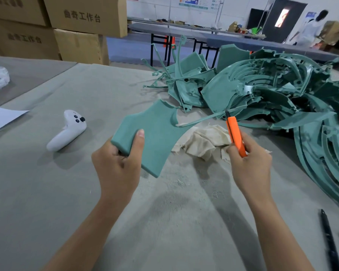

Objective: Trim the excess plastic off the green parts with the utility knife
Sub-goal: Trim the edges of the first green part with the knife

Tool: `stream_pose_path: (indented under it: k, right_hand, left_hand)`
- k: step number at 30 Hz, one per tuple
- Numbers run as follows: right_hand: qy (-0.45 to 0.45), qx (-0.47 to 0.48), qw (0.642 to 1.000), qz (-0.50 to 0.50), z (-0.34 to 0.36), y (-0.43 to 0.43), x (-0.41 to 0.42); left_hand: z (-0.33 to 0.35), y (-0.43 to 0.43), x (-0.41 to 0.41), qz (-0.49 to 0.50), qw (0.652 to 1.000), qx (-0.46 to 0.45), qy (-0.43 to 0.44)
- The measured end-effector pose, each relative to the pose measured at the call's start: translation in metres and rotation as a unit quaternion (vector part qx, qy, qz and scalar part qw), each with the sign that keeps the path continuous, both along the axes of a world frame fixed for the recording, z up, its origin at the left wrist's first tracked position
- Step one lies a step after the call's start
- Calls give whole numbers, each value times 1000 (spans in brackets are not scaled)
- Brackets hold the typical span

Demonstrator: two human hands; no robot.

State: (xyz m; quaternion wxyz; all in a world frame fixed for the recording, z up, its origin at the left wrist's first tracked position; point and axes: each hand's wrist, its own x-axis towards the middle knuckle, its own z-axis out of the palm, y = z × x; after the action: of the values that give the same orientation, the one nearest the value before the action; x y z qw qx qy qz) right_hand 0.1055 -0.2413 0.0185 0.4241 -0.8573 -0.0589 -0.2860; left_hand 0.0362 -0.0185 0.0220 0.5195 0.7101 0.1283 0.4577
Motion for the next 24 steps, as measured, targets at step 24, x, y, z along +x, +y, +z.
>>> stream_pose_path:
  k: [24]
  right_hand:
    - [-47,16,999,-11,-2,2,-2]
  left_hand:
    - [1,0,-1,-11,999,-29,-8]
